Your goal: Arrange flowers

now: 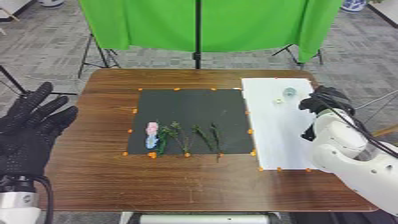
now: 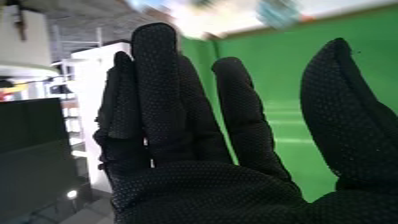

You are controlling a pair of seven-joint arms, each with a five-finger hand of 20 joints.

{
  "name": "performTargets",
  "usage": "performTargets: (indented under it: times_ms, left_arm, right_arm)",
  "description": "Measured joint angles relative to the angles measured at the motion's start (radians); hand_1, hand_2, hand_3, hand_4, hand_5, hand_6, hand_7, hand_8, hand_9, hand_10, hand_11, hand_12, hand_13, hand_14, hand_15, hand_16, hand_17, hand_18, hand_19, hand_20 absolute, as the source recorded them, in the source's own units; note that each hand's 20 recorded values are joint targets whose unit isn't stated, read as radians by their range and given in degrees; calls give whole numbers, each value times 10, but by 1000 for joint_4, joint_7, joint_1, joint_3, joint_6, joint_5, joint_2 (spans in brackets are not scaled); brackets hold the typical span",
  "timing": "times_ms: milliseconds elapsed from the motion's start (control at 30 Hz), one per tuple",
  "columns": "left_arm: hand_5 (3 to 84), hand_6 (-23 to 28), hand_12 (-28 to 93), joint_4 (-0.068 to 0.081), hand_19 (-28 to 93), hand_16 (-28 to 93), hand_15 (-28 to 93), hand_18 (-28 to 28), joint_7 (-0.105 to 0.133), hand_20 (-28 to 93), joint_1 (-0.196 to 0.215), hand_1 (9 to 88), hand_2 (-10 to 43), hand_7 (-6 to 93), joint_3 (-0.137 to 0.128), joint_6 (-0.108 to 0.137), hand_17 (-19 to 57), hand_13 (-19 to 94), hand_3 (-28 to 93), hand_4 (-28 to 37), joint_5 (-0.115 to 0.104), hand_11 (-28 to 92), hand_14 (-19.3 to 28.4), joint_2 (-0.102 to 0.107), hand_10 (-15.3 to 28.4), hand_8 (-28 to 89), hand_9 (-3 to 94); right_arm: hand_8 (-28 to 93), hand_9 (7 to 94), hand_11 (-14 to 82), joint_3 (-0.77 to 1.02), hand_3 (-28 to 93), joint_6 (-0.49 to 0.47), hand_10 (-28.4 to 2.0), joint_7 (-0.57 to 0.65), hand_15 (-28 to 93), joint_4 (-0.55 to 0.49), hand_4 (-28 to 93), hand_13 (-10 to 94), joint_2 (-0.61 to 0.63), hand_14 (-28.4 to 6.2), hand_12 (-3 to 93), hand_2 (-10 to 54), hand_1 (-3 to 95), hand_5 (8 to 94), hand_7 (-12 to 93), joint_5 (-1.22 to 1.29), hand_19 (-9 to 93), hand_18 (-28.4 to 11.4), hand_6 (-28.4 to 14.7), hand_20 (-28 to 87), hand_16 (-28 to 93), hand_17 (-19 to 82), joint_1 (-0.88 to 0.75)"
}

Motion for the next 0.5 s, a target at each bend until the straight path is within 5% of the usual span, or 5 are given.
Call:
performTargets:
  times_ms: [500]
  left_arm:
    - [346,93,102,0,714,-122,585,242,0,162,-9,211,96,128,11,-2,-38,250,773,-283,0,276,284,14,199,-88,302]
  right_arm:
    - [-125,478,155,-81,809,-11,-212,35,659,87,-265,522,32,-176,130,-41,309,462,151,11,932,-233,-36,120,68,258,6]
